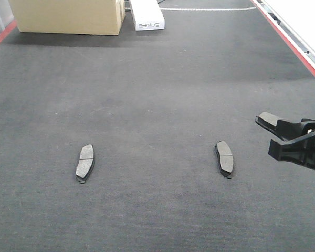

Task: Move and align brake pads A on conveyor
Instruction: 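Lower the left gripper's pad onto the belt beside the nearest pad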

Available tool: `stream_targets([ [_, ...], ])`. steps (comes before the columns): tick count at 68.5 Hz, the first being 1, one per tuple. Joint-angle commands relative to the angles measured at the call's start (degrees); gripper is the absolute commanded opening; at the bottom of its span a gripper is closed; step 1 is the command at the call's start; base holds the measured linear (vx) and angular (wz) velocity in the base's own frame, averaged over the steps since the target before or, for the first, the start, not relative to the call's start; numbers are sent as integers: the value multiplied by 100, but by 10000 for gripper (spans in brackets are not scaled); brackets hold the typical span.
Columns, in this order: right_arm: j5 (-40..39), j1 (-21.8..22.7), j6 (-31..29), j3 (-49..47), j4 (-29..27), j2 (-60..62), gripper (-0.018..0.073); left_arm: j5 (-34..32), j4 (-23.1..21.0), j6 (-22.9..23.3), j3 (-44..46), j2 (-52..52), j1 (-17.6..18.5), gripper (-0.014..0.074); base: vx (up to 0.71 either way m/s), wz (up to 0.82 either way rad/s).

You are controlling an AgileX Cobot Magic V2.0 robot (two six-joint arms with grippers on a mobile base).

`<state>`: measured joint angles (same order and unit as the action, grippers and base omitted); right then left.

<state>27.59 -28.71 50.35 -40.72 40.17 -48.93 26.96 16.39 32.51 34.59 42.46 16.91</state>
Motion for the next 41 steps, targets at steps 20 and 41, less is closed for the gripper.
stream_targets([
  [20, -391, 13, -7, -175, 236, 71, 49, -855, -2101, -2001, 1290, 1904, 465, 176, 0, 0],
  [41, -391, 13, -7, -175, 236, 71, 49, -1308, -2250, -1929, 2281, 4044, 1104, 224, 0, 0],
])
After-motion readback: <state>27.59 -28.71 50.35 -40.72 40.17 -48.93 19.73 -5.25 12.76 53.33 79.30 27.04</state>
